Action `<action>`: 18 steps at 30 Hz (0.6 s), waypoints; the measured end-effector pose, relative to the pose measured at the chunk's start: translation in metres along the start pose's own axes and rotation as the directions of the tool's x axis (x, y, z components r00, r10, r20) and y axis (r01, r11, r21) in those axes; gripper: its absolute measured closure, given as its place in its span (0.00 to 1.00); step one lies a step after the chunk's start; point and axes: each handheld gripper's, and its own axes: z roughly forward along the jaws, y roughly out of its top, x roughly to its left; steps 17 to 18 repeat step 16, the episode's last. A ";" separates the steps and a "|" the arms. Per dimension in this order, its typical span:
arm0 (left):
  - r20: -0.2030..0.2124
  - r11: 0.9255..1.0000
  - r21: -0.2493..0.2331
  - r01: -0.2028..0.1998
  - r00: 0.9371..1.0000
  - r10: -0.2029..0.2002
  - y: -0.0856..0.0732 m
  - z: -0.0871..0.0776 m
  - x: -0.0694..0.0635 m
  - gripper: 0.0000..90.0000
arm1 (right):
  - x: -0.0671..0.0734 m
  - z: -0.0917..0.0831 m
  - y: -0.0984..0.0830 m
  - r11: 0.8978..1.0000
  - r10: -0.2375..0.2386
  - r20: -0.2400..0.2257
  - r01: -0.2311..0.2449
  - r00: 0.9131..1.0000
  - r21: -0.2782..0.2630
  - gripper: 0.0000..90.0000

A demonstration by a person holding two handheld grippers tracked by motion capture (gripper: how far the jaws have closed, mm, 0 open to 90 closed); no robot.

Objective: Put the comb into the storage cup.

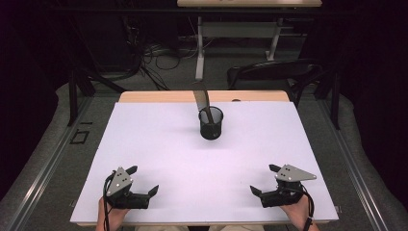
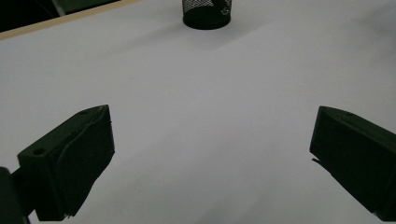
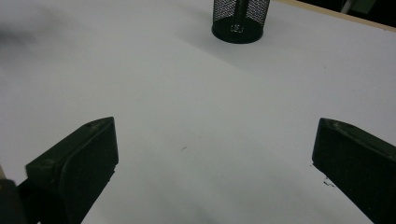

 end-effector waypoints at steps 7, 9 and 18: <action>-0.001 1.000 0.000 0.002 1.000 -0.002 -0.001 0.000 0.001 0.00 | 0.000 -0.002 -0.005 1.000 0.008 0.013 -0.008 1.000 -0.007 0.00; 0.001 1.000 -0.005 0.008 1.000 -0.008 -0.001 0.000 0.001 0.00 | 0.000 -0.003 -0.005 1.000 0.005 0.019 -0.005 1.000 -0.010 0.00; 0.010 1.000 0.006 0.006 1.000 -0.006 -0.001 0.002 0.000 0.00 | -0.001 -0.004 -0.006 1.000 0.013 0.019 -0.013 1.000 -0.013 0.00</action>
